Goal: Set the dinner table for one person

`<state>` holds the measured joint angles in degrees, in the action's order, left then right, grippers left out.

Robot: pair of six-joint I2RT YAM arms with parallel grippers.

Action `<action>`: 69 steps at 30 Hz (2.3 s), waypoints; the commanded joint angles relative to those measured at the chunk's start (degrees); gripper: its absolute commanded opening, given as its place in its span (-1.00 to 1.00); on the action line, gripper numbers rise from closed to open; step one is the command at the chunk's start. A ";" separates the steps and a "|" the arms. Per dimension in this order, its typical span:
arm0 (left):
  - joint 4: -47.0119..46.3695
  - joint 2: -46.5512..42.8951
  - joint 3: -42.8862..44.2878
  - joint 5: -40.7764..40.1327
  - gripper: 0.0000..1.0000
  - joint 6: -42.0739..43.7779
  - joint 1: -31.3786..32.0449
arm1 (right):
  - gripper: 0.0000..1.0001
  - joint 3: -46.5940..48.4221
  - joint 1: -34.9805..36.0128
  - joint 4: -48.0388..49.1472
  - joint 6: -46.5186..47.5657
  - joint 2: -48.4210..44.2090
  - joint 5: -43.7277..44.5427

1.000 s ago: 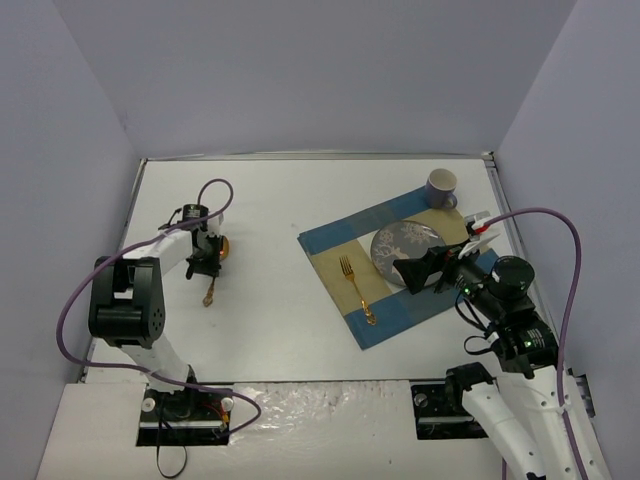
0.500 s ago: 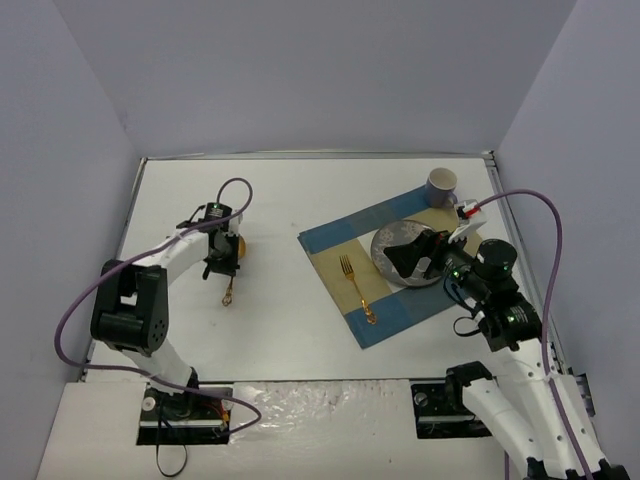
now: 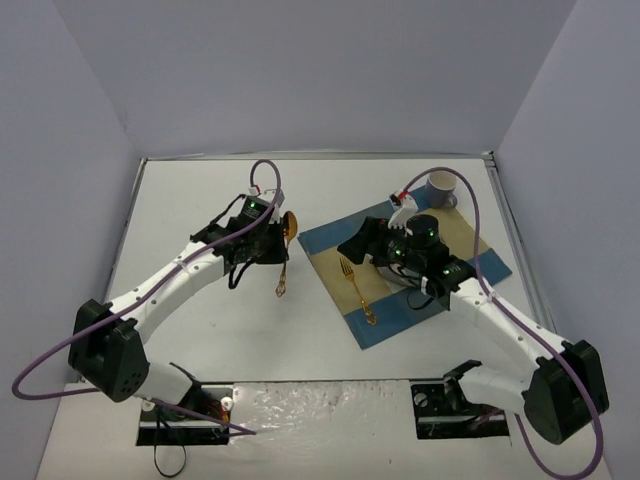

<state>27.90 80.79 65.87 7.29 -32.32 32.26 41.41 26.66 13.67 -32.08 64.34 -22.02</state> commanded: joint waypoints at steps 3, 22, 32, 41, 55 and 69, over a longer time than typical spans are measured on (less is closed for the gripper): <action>-4.82 -1.63 3.79 -1.99 -1.00 -9.55 5.75 | 0.33 7.14 5.19 13.00 -0.95 8.09 6.04; -7.60 -1.43 4.20 -2.98 -1.00 -10.57 8.61 | -0.19 12.20 12.47 15.86 -3.01 17.77 11.82; -8.13 -1.05 4.38 -3.90 -1.00 -10.10 9.35 | -0.43 11.57 13.34 16.85 -4.24 18.75 11.07; -6.88 -0.64 5.13 -5.35 -1.00 -9.16 10.31 | -0.49 11.39 13.14 14.73 -1.61 17.13 15.51; -5.96 -0.07 5.14 -6.38 -1.00 -8.72 11.75 | -0.60 13.70 12.45 13.13 1.85 17.75 16.78; -6.01 1.21 6.11 -6.75 -1.00 -7.86 12.83 | -0.92 13.48 11.15 12.00 2.20 17.93 17.78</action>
<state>23.94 83.07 68.47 1.19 -41.55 44.66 52.31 38.60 22.81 -30.78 83.37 -6.19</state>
